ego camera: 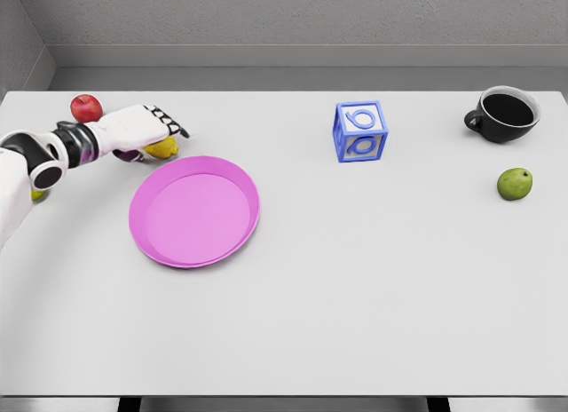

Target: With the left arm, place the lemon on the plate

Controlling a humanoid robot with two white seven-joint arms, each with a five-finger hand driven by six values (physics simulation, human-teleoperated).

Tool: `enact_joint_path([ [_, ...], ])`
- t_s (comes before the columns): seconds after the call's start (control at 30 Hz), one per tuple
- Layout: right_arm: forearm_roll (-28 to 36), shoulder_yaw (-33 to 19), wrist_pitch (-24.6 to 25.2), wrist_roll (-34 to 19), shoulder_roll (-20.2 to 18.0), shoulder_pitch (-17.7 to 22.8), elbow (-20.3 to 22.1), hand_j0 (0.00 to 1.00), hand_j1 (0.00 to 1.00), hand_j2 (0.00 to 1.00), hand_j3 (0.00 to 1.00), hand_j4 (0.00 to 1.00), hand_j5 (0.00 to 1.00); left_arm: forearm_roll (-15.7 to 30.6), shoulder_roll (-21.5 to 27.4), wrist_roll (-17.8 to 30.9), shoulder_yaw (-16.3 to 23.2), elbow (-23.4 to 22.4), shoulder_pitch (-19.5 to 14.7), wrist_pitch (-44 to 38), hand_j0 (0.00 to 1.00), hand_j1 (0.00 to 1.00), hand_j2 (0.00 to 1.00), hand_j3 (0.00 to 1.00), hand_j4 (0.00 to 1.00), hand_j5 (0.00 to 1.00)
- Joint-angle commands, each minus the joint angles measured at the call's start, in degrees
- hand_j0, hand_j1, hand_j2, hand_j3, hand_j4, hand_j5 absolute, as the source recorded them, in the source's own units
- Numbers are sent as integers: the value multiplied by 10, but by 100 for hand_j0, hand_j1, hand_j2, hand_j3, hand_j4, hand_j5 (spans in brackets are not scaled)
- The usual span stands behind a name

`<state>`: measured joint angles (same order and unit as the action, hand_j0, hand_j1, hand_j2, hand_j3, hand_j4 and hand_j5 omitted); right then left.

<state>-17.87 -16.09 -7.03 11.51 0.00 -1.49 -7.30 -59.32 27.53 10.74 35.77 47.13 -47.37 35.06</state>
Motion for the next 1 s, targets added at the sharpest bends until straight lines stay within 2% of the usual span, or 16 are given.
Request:
enact_joint_path([
  [0.0, 0, 0, 0, 0, 0, 0, 0, 100, 100, 100, 100, 100, 100, 0, 1, 1, -1, -1, 1, -1, 83, 83, 83, 83, 83, 83],
  [0.17, 0, 0, 0, 0, 0, 1, 0, 100, 100, 100, 100, 100, 100, -4, -1, 0, 11, -1, 0, -1, 82, 82, 82, 82, 82, 82],
  [0.53, 0, 0, 0, 0, 0, 0, 0, 100, 100, 100, 100, 100, 100, -11, 1, 1, 11, 3, 0, -1, 58, 58, 58, 58, 58, 58],
  [0.73, 0, 0, 0, 0, 0, 0, 0, 100, 100, 100, 100, 100, 100, -11, 1, 1, 11, 5, -3, -1, 53, 53, 53, 53, 53, 53],
  [0.9, 0, 0, 0, 0, 0, 0, 0, 100, 100, 100, 100, 100, 100, -11, 1, 1, 11, 6, -4, -1, 44, 44, 44, 44, 44, 44],
  [0.97, 0, 0, 0, 0, 0, 1, 0, 100, 100, 100, 100, 100, 100, -11, 1, 1, 10, 5, -8, -1, 44, 44, 44, 44, 44, 44],
])
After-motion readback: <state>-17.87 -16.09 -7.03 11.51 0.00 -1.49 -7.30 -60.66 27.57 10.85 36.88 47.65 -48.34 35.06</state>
